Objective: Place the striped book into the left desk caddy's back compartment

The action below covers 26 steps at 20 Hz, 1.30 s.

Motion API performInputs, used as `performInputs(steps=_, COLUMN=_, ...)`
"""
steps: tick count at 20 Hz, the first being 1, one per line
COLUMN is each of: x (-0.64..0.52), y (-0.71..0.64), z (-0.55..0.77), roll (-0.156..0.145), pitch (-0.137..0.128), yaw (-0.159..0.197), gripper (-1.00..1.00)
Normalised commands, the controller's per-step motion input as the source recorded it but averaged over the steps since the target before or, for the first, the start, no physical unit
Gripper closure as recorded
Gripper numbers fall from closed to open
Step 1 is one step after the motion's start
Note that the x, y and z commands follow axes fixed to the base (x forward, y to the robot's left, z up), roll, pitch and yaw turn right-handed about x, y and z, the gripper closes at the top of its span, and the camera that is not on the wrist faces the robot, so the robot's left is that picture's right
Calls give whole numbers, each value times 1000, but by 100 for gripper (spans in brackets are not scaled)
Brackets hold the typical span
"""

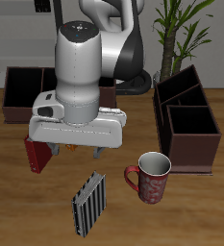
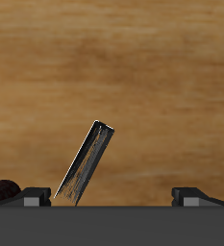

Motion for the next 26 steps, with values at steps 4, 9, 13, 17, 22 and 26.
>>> performInputs(steps=4, x=111, y=92, z=5, roll=-4, pitch=-24, yaw=-38, gripper=-100)
performInputs(steps=9, x=63, y=185, z=31, roll=23, pitch=-23, yaw=-31, gripper=-100)
performInputs(steps=13, x=92, y=177, z=-85, roll=29, pitch=-4, yaw=-28, gripper=-100)
performInputs(steps=17, x=72, y=7, z=-121, roll=-10, pitch=8, yaw=-28, gripper=-100)
performInputs(steps=22, x=76, y=-2, z=-188, roll=-17, pitch=16, yaw=-18, gripper=-100)
performInputs(steps=26, x=43, y=80, z=-266, roll=18, pitch=31, yaw=-37, gripper=-100)
